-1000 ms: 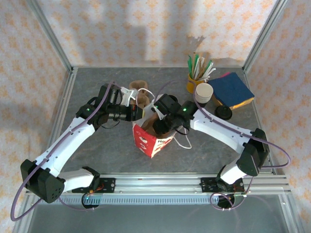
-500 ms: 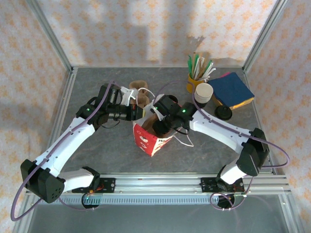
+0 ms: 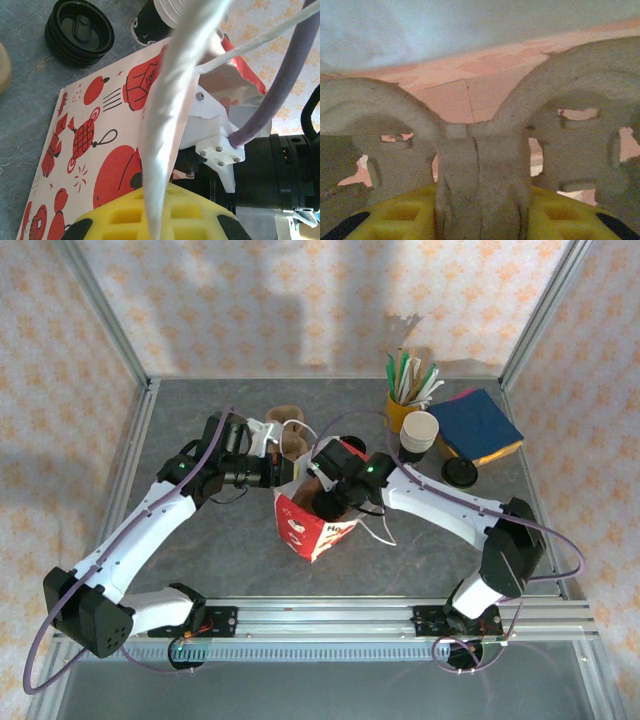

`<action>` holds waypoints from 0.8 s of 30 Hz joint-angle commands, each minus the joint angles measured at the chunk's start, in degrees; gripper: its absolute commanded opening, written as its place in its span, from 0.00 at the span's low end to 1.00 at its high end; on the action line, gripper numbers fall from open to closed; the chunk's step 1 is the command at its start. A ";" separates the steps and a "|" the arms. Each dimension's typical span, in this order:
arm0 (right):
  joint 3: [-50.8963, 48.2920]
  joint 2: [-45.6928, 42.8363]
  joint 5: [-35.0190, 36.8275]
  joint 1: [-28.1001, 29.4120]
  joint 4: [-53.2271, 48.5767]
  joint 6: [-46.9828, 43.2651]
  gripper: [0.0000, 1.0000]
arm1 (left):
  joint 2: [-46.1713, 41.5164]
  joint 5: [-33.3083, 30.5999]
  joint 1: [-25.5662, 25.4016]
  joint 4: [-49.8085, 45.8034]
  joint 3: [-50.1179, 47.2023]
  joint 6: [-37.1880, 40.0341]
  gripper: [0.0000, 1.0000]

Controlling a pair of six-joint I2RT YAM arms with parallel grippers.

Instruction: Pack the takeout coffee

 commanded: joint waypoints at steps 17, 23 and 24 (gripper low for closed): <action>3.49 -4.57 -1.10 0.10 -2.14 2.68 0.62 | 0.38 -1.29 0.55 1.92 -0.19 0.04 0.00; 4.13 -8.27 -4.11 0.10 0.59 5.26 0.65 | 0.88 -2.05 0.33 0.88 0.39 0.46 0.00; 3.72 -9.05 -4.70 0.09 1.34 5.29 0.65 | 0.87 -2.09 0.21 0.73 0.48 0.70 0.00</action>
